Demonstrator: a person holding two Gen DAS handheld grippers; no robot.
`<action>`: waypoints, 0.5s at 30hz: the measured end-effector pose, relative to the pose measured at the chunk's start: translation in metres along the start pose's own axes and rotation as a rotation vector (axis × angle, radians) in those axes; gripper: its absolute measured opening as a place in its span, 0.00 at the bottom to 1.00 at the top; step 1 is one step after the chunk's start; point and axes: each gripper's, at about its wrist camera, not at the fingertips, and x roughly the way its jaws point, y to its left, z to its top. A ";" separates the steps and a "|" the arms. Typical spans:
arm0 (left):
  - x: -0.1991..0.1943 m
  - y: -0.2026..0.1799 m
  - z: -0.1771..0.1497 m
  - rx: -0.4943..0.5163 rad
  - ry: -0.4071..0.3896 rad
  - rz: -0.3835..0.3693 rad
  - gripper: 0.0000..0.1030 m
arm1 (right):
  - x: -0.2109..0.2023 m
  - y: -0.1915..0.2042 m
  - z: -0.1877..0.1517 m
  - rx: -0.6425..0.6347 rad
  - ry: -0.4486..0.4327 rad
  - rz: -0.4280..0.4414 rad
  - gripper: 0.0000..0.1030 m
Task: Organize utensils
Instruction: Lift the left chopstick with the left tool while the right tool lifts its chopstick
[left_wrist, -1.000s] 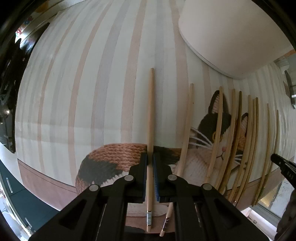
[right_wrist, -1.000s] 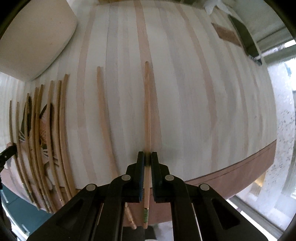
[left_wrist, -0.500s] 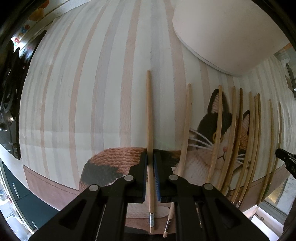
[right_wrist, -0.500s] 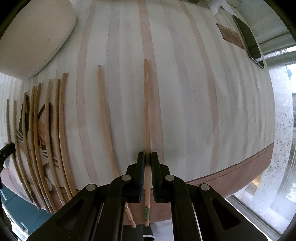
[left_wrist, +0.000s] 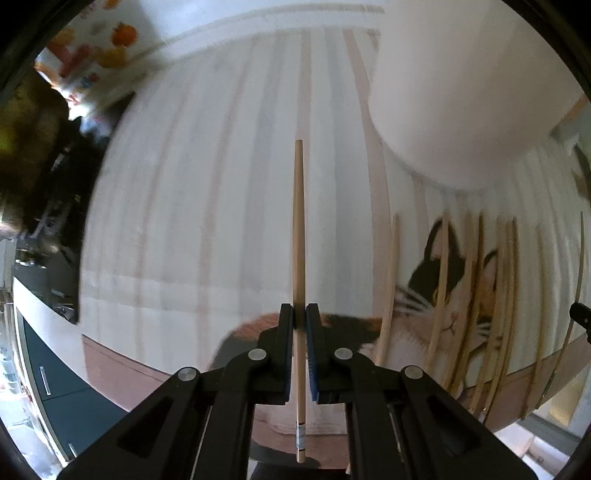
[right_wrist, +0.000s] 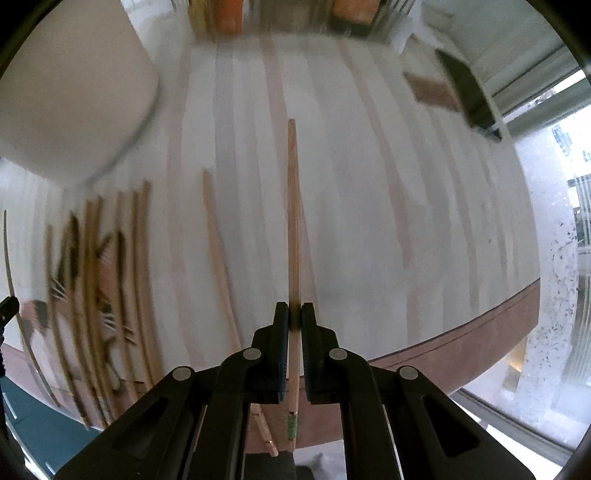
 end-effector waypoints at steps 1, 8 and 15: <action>-0.008 0.002 0.001 -0.007 -0.020 0.003 0.04 | -0.007 0.002 0.000 0.003 -0.018 0.005 0.07; -0.073 0.017 0.016 -0.075 -0.162 -0.006 0.04 | -0.070 0.006 0.001 0.020 -0.154 0.071 0.07; -0.152 0.042 0.047 -0.153 -0.325 -0.088 0.04 | -0.155 0.000 0.022 0.032 -0.341 0.195 0.07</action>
